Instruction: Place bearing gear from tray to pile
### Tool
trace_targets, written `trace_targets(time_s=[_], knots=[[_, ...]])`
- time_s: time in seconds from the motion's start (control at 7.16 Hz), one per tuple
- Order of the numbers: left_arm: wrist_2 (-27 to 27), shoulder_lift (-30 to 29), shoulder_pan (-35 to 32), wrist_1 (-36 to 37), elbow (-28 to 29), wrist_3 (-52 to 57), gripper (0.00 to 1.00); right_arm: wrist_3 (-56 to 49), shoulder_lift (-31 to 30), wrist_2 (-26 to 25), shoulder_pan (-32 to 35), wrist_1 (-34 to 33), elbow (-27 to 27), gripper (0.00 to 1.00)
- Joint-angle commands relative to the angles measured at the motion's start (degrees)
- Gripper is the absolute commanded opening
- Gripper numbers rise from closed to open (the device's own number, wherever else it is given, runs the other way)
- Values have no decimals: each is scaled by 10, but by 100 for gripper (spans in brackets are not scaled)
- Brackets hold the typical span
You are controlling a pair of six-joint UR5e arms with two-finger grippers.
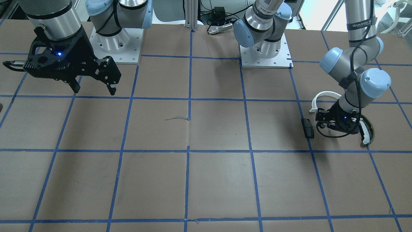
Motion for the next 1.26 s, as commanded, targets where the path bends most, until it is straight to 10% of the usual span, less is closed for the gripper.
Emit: trace_targets(time_s=[0.0,0.7,1.12], knots=[[-16,33,-27,-21,37,-9,100,-3,-1,0,0,1,1,100],[-44,109,-347,-321,274,-358,100,-3,-7,0,1,10,2,100],[-48,85,-410,-435,367,-477,100,-3,-6,0,0,9,1,100]])
